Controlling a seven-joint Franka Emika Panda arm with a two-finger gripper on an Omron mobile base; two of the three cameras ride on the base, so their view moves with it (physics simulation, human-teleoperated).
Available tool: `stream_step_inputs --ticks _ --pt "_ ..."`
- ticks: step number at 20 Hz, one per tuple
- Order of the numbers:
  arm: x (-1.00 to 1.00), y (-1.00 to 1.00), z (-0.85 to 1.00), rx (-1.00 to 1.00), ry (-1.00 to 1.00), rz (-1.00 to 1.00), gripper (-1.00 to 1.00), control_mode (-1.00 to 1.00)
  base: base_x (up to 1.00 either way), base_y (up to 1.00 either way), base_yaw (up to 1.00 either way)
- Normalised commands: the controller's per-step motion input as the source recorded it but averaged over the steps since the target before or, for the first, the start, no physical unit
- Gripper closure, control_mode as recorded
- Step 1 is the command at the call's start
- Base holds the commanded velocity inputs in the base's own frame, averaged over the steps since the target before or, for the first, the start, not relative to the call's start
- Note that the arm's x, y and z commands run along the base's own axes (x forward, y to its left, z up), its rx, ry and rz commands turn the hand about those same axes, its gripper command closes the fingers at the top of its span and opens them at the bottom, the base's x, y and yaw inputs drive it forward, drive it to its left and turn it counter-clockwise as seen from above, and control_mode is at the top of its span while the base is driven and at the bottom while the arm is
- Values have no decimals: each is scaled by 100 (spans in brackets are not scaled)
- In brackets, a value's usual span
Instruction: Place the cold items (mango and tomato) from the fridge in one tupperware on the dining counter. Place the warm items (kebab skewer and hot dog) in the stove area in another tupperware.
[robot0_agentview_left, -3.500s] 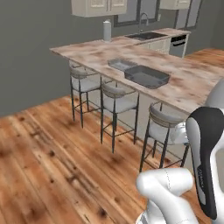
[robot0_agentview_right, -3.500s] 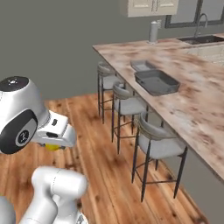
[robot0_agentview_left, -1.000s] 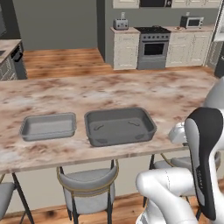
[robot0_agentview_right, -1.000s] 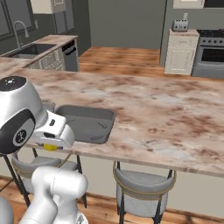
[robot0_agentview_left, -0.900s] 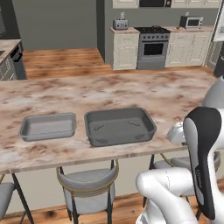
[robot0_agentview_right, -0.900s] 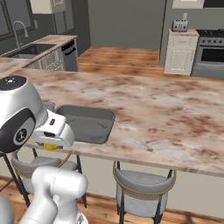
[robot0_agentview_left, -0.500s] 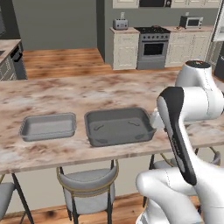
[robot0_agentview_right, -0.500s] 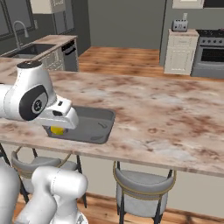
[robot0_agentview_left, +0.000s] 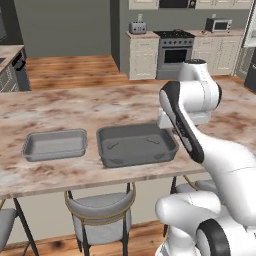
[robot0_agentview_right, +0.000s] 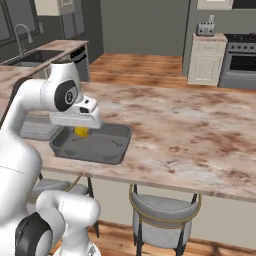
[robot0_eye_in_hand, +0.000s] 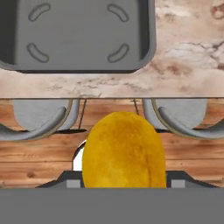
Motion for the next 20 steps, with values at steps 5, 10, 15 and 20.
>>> stream_step_inputs --ticks 5,10,15,20 --pt "100 0 -67 0 0 -4 100 -100 0 0 0" --pt "100 0 -70 0 0 -2 100 -100 0 0 0" --pt "100 -8 -61 0 0 0 100 -100 0 0 0" --pt "87 -13 -51 0 0 0 100 -100 0 0 0"
